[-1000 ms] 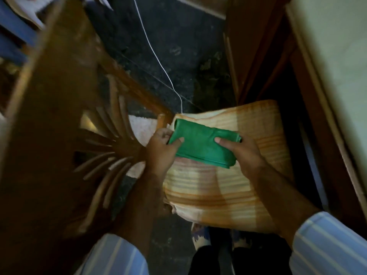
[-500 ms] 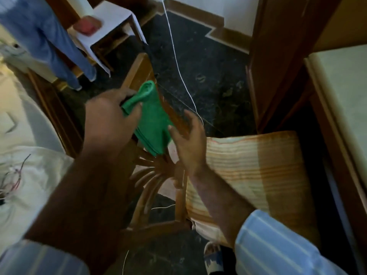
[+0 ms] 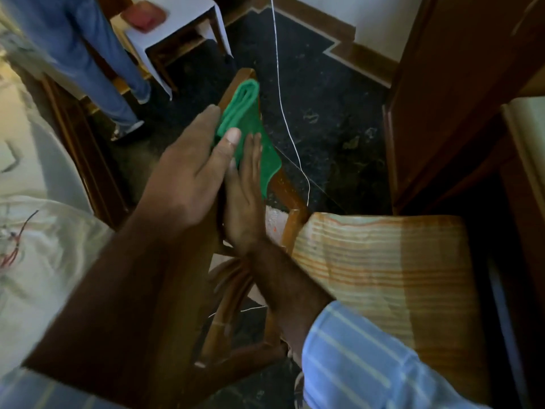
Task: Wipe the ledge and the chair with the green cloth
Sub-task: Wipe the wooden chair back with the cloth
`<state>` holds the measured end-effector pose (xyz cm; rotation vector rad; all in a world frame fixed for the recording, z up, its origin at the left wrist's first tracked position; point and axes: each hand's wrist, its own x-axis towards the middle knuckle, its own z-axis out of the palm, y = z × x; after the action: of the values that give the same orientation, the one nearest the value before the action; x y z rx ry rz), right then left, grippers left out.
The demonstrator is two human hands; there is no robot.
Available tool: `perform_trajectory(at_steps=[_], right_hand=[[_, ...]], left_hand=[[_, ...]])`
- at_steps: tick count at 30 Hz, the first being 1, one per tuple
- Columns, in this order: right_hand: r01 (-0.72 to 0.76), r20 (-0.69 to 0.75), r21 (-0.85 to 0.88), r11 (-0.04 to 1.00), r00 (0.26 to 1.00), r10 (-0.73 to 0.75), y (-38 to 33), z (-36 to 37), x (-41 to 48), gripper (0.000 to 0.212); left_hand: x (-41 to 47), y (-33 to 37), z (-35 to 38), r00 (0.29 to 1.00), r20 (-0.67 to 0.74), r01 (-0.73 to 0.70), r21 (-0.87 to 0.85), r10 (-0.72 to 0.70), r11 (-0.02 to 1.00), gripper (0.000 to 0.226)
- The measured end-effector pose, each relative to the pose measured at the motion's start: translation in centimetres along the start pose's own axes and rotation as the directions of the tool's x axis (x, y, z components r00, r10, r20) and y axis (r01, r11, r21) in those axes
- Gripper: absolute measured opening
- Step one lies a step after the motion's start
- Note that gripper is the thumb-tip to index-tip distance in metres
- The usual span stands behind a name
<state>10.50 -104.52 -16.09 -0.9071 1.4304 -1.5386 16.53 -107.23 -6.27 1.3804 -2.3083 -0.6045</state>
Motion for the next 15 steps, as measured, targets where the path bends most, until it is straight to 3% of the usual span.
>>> perform_trajectory(at_steps=[3, 5, 9, 15], right_hand=[[0.088, -0.09, -0.035, 0.996, 0.992, -0.091, 0.8, -0.4, 3.6, 0.07], [0.068, -0.126, -0.064, 0.996, 0.989, -0.076, 2.4, -0.6, 5.0, 0.074], [-0.19, -0.158, -0.086, 0.978, 0.972, 0.174, 6.8, -1.5, 5.5, 0.082], [-0.335, -0.218, -0.017, 0.942, 0.921, 0.323, 10.8, -3.8, 5.8, 0.053]], left_hand=[[0.3, -0.1, 0.3, 0.997, 0.073, -0.021, 0.078, 0.015, 0.997, 0.07], [0.6, -0.1, 0.4, 0.995, 0.102, -0.034, 0.145, 0.02, 0.989, 0.073], [0.7, -0.2, 0.3, 0.992, 0.122, -0.053, 0.175, 0.032, 0.983, 0.076], [0.5, 0.1, 0.3, 0.992, 0.121, -0.06, 0.174, 0.039, 0.983, 0.075]])
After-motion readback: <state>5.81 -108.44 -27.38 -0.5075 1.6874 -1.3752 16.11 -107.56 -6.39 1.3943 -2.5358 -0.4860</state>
